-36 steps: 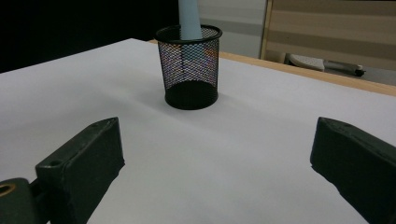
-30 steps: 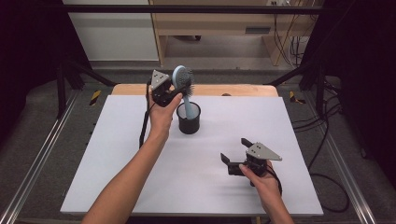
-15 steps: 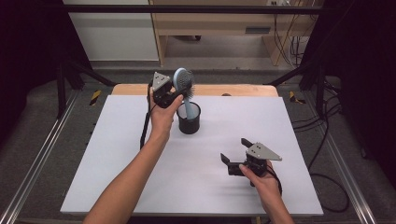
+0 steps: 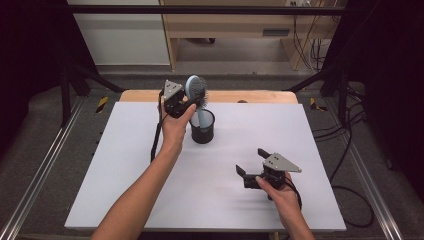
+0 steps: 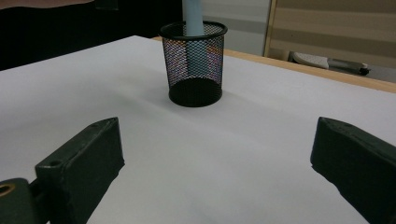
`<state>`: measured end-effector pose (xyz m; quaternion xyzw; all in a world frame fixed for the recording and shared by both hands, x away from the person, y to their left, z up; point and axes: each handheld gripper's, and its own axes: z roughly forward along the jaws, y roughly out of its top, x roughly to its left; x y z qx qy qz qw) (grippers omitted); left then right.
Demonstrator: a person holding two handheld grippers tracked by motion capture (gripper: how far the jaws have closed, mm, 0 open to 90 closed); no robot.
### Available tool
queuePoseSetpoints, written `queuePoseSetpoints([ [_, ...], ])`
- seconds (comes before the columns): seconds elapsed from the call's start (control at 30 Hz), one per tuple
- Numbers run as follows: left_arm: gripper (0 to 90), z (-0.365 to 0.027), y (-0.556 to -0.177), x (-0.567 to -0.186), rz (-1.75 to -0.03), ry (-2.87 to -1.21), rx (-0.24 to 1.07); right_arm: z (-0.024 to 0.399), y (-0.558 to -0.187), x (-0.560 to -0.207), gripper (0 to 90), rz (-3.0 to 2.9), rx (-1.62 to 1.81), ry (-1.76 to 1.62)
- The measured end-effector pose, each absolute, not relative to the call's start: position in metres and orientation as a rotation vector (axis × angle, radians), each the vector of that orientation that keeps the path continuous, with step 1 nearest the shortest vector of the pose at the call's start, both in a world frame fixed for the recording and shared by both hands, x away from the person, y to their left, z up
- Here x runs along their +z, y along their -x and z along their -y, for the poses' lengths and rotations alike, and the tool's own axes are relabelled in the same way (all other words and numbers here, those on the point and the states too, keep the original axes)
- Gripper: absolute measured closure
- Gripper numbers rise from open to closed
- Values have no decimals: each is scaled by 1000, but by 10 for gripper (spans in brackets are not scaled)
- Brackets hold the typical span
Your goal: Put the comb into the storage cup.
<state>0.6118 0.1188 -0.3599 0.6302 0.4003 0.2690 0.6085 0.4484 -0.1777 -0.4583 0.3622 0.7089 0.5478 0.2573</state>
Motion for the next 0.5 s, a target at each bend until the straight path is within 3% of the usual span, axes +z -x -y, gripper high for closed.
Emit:
queuePoseSetpoints([
  [0.5, 498, -117, -612, -365, -932, -1454, 602, 178, -448, -458, 27, -1923, 1483, -982],
])
